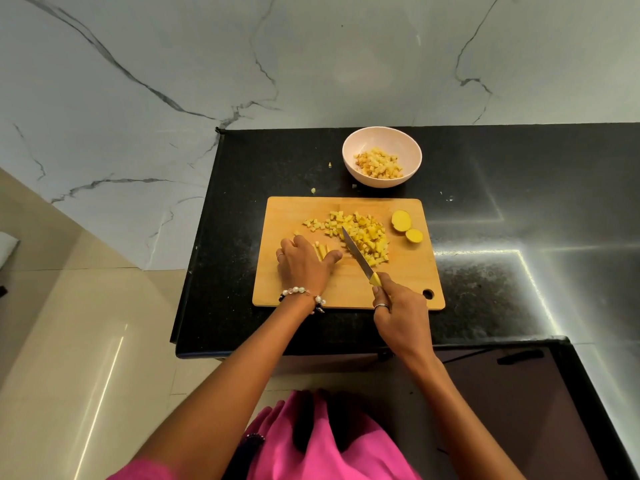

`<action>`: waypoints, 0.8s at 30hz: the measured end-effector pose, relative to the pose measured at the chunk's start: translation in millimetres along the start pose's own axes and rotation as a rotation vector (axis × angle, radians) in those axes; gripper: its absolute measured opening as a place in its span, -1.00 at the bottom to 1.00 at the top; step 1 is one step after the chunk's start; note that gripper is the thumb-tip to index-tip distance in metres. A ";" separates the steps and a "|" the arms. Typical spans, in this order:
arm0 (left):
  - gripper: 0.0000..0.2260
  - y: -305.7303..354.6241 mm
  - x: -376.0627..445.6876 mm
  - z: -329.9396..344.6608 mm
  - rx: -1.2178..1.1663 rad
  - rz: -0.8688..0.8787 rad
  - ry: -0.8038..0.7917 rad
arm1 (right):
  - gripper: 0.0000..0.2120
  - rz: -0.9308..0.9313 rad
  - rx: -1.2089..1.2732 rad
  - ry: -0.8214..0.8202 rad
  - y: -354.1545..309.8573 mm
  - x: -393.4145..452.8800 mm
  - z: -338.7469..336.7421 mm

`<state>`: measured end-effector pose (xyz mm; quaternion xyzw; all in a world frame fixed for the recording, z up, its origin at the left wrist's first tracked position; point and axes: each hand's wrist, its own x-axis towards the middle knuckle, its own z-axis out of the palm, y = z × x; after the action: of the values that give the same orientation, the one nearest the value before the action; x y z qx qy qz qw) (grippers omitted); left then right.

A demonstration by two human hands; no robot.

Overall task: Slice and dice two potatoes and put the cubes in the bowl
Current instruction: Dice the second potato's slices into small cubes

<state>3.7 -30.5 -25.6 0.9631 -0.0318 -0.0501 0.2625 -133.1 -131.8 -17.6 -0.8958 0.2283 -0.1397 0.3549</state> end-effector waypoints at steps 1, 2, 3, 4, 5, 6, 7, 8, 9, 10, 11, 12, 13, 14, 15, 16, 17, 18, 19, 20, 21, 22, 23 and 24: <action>-0.40 3.4 0.2 1.4 0.012 -0.028 -0.002 | -0.63 -0.003 0.002 -0.004 -0.6 -0.3 0.7; -0.40 6.1 1.1 2.5 0.018 -0.043 -0.003 | -0.63 -0.006 0.001 -0.005 -1.0 -0.8 1.1; -0.42 7.5 2.4 3.3 0.020 -0.048 -0.005 | -0.63 -0.010 -0.003 -0.004 -1.0 -1.4 1.5; -0.44 8.1 3.9 3.9 0.017 -0.046 -0.008 | -0.63 -0.010 -0.008 -0.003 -0.5 -1.8 1.8; -0.48 7.8 5.2 3.7 0.010 -0.036 -0.013 | -0.63 -0.008 -0.010 -0.001 0.0 -1.8 1.9; -0.53 6.9 6.6 3.6 0.001 -0.019 -0.018 | -0.63 -0.007 -0.011 -0.002 0.9 -1.9 2.0; -0.57 5.2 7.8 3.3 -0.008 0.001 -0.025 | -0.63 -0.007 -0.010 -0.005 1.6 -2.1 2.0; -0.59 3.1 9.3 2.5 -0.015 0.022 -0.034 | -0.63 -0.010 -0.010 -0.009 2.0 -2.6 1.8; -0.61 0.6 11.3 1.5 -0.020 0.043 -0.045 | -0.63 -0.013 -0.009 -0.016 2.3 -3.2 1.7; -0.61 -2.2 13.5 0.0 -0.028 0.062 -0.061 | -0.63 -0.016 -0.009 -0.023 2.6 -4.0 1.7; -0.61 -5.0 16.2 -2.0 -0.037 0.082 -0.084 | -0.63 -0.018 -0.009 -0.029 2.9 -4.8 1.6; -0.60 -8.2 19.5 -4.5 -0.042 0.109 -0.109 | -0.63 -0.021 -0.012 -0.032 3.1 -5.4 1.7; -0.60 -11.3 22.9 -7.6 -0.040 0.144 -0.136 | -0.63 -0.025 -0.015 -0.033 3.1 -5.9 1.5; -0.60 -14.6 26.3 -11.6 -0.033 0.180 -0.165 | -0.63 -0.030 -0.018 -0.033 2.8 -6.1 1.8; -0.61 -17.3 29.2 -15.8 -0.027 0.216 -0.192 | -0.64 -0.036 -0.020 -0.033 2.8 -6.2 1.8; -0.61 -19.7 31.8 -19.8 -0.028 0.246 -0.217 | -0.64 -0.044 -0.020 -0.031 2.5 -6.3 1.5; -0.60 -21.9 33.5 -23.7 -0.033 0.268 -0.239 | -0.64 -0.055 -0.018 -0.034 1.8 -6.2 1.1; -0.60 -23.6 34.8 -26.8 -0.035 0.286 -0.256 | -0.65 -0.072 -0.018 -0.043 1.5 -6.7 0.3; -0.59 -25.3 35.8 -29.1 -0.035 0.302 -0.268 | -0.66 -0.090 -0.026 -0.061 1.4 -7.2 -0.8; -0.59 -26.5 36.2 -30.9 -0.036 0.314 -0.270 | -0.64 -0.106 -0.040 -0.088 1.9 -8.4 -2.4; -0.58 -27.8 36.5 -32.2 -0.040 0.322 -0.269 | -0.62 -0.119 -0.055 -0.118 2.3 -9.7 -4.1; -0.58 -28.8 36.6 -33.5 -0.045 0.328 -0.266 | -0.59 -0.134 -0.066 -0.145 3.1 -11.3 -5.6; -0.57 -29.5 36.4 -34.8 -0.047 0.334 -0.265 | -0.59 -0.146 -0.074 -0.164 3.5 -12.5 -6.7; -0.55 -30.1 36.2 -35.7 -0.046 0.339 -0.267 | -0.61 -0.157 -0.082 -0.176 3.8 -13.0 -7.5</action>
<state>44.8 10.2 -13.2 0.9226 -0.2265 -0.1332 0.2825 -148.4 -131.9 -16.1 -0.9335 0.1309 -0.0784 0.3246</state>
